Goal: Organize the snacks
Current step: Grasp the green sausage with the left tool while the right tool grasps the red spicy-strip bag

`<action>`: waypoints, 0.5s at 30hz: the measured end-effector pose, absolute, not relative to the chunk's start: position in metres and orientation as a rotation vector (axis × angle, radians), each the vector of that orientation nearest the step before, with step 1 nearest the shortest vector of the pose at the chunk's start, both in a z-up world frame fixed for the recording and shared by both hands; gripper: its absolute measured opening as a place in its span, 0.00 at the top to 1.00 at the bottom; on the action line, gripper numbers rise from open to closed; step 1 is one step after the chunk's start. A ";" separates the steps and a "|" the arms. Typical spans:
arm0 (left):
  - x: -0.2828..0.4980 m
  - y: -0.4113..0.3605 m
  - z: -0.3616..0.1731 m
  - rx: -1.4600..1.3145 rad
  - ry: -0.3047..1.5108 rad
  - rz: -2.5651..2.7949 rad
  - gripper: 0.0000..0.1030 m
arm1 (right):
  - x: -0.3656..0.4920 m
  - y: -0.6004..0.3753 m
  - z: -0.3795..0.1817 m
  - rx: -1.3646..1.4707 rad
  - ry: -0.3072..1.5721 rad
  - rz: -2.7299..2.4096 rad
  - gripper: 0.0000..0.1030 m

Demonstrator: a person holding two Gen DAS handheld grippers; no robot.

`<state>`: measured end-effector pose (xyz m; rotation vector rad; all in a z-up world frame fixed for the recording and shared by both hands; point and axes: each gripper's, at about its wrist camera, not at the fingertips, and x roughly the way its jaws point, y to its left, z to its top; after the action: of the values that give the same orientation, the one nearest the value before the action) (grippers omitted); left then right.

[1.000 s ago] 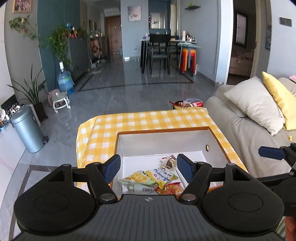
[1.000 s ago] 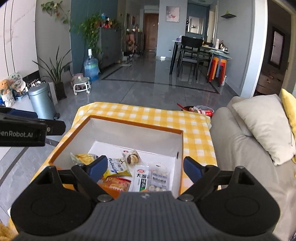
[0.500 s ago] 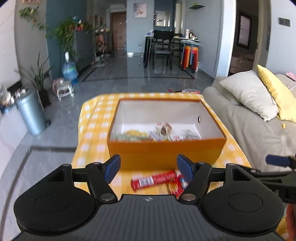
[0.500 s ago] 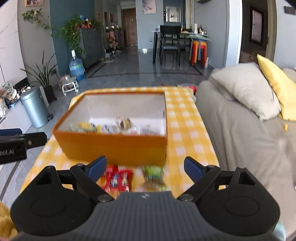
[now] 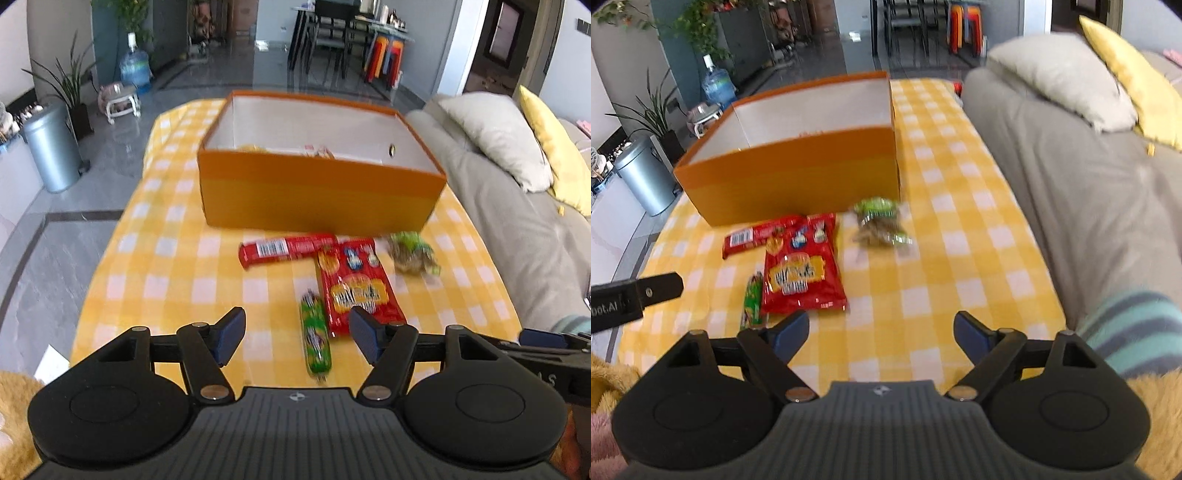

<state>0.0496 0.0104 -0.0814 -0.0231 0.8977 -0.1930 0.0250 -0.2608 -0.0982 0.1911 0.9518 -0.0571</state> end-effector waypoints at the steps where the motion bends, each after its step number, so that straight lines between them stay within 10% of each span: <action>1: 0.049 0.010 -0.085 -0.025 0.911 -0.198 0.29 | 0.025 -0.262 -0.101 0.202 0.966 -0.055 0.26; 15: 0.082 -0.004 -0.123 -0.049 1.032 -0.228 0.41 | 0.048 -0.247 -0.120 0.184 0.960 0.050 0.38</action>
<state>0.0823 -0.0037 -0.1229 -0.0494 1.0318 -0.2285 0.0483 -0.2471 -0.1200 0.1843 0.9602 0.0498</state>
